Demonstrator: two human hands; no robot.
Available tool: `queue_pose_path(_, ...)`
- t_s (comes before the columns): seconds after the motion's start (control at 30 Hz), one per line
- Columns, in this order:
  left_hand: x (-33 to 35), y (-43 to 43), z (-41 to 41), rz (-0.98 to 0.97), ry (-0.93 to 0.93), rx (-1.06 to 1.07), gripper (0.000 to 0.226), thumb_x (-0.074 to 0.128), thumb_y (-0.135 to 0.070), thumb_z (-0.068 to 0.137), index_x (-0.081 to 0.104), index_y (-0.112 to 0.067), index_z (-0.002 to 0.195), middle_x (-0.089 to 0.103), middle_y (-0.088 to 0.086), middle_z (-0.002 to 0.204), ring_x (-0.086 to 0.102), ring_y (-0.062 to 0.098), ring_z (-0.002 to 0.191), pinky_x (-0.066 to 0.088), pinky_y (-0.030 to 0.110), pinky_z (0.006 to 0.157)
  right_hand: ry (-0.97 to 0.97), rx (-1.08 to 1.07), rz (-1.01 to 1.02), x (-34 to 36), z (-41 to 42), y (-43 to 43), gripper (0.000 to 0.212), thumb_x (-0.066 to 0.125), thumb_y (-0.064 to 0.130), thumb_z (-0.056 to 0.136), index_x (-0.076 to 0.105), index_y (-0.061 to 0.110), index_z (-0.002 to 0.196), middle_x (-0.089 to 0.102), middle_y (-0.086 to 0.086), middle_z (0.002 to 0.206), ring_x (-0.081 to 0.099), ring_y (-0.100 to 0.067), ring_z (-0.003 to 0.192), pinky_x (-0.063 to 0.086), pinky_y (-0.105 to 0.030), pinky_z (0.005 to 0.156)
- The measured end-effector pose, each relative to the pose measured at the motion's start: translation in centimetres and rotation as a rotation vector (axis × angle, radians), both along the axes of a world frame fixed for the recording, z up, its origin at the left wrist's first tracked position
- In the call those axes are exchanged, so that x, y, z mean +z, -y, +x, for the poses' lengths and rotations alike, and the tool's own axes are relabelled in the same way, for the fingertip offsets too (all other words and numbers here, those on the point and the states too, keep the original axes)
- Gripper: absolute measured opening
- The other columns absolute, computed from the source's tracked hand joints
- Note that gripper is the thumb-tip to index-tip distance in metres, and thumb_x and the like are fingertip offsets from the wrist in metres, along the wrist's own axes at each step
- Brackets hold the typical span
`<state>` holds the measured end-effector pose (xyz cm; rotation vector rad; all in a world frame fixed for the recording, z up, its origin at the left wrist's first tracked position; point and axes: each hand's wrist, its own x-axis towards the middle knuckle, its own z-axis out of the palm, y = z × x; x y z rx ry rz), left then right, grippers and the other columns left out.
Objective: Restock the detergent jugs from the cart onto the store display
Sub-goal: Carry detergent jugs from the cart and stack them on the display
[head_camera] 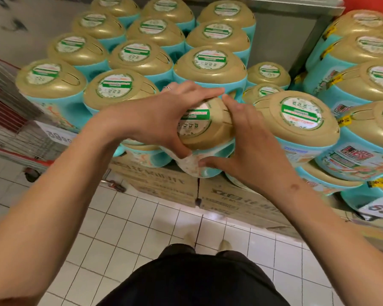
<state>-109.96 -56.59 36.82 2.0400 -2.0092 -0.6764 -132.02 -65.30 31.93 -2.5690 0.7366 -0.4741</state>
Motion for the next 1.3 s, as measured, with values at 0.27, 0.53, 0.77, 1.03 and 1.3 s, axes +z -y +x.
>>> queue_pose_path(0.27,-0.4,2.3,0.4,-0.018,0.088,-0.030,0.132,0.079,-0.057,0.056,0.006,-0.039,0.165,0.021,-0.017,0.162,0.016,0.014,0.152,0.025,0.052,0.125,-0.071,-0.115,-0.112,0.4,2.3,1.1,0.108,0.085,0.063,0.072,0.042,0.003,0.150,0.050,-0.012,0.136,0.054,-0.030,0.121,0.044,-0.036,0.099)
queue_pose_path(0.53,-1.2,3.0,0.5,-0.085,0.130,-0.068,0.123,0.077,-0.048,0.059,0.018,-0.031,0.166,0.019,-0.008,0.169,0.013,0.016,0.156,0.013,0.048,0.126,-0.156,-0.123,-0.075,1.6,3.5,2.1,0.089,0.087,0.062,0.070,0.050,0.006,0.128,0.047,-0.005,0.117,0.055,-0.025,0.103,0.032,-0.025,0.078)
queue_pose_path(0.77,-2.3,3.1,0.8,-0.119,0.219,-0.060,0.129,0.090,-0.040,0.061,0.013,-0.039,0.165,0.013,-0.013,0.170,0.006,0.013,0.159,0.012,0.064,0.124,-0.208,-0.027,-0.123,3.6,1.5,3.1,0.074,0.077,0.049,0.089,0.046,0.020,0.150,0.046,-0.002,0.132,0.057,-0.023,0.107,0.031,-0.024,0.074)
queue_pose_path(1.03,-3.2,2.1,-0.2,-0.253,0.369,-0.004,0.136,0.092,-0.042,0.060,0.006,-0.039,0.164,0.008,-0.007,0.174,0.003,0.021,0.162,0.009,0.070,0.123,-0.528,-0.080,-0.094,6.5,-3.7,9.6,0.107,0.063,0.083,0.067,0.032,0.036,0.158,0.037,-0.007,0.150,0.038,-0.037,0.139,0.039,-0.057,0.115)
queue_pose_path(1.3,-12.4,-4.4,-4.6,-1.031,-0.008,0.383,0.038,0.064,-0.026,0.090,0.052,-0.016,0.125,0.052,0.004,0.125,0.053,0.022,0.115,0.039,0.028,0.105,-0.300,-0.018,-0.239,4.5,-3.9,8.2,0.096,0.061,0.075,0.079,0.036,0.027,0.159,0.043,-0.006,0.151,0.035,-0.030,0.147,0.022,-0.052,0.123)
